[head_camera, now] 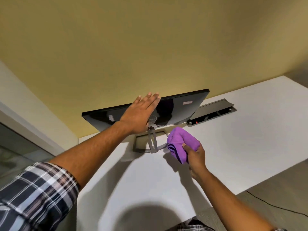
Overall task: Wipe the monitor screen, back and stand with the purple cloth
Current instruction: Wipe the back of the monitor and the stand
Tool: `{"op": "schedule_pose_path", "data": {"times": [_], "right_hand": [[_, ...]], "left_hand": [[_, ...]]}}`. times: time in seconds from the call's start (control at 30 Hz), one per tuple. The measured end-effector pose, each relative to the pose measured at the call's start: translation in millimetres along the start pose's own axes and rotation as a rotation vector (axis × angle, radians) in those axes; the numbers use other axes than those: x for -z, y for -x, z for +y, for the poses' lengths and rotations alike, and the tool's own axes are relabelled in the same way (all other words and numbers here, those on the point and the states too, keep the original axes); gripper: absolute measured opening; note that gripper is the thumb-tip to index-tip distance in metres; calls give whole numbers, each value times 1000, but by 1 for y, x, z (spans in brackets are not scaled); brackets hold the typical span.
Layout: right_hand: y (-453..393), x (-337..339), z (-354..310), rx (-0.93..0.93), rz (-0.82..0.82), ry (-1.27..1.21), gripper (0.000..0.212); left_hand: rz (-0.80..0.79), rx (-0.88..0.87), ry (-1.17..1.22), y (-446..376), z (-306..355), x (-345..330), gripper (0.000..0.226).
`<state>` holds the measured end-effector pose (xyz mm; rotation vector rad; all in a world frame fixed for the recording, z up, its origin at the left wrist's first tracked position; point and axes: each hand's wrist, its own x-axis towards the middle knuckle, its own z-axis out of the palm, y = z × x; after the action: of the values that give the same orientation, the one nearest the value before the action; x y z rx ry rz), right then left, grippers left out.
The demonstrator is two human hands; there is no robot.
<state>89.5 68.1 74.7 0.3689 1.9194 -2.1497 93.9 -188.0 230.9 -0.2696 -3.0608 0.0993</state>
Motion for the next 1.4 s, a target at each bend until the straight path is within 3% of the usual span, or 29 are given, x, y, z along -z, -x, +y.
{"op": "schedule_pose_path", "data": {"times": [0.3, 0.5, 0.7, 0.9, 0.97, 1.07, 1.17, 1.23, 1.3, 1.37, 1.4], "right_hand": [[-36, -15, -44, 98, 61, -75, 54], [-54, -41, -62, 431, 211, 104, 54], [-89, -94, -80, 625, 228, 136, 76], [-80, -161, -78, 743, 156, 391, 95], [-74, -179, -63, 817, 69, 477, 91], [-69, -200, -30, 950, -229, 735, 76], [-77, -181, 6, 867, -611, 1036, 40], [-78, -152, 18, 860, -729, 1103, 44], [-74, -132, 10, 869, -570, 980, 48], [-73, -123, -8, 927, -288, 690, 38], [-75, -124, -22, 949, -138, 580, 46]], "left_hand": [[-121, -8, 53, -33, -27, 17, 112], [-164, 21, 126, -64, -51, 27, 108], [-237, 126, 345, -86, -76, 38, 101], [-253, 250, 743, -100, -94, 38, 93], [-257, 237, 728, -105, -96, 39, 80], [-272, 208, 707, -112, -100, 39, 56], [-302, 186, 716, -115, -107, 40, 50], [-329, 167, 681, -116, -111, 38, 49], [-334, 142, 658, -117, -113, 35, 50], [-316, 129, 659, -117, -117, 32, 50], [-310, 126, 667, -116, -120, 31, 50]]}}
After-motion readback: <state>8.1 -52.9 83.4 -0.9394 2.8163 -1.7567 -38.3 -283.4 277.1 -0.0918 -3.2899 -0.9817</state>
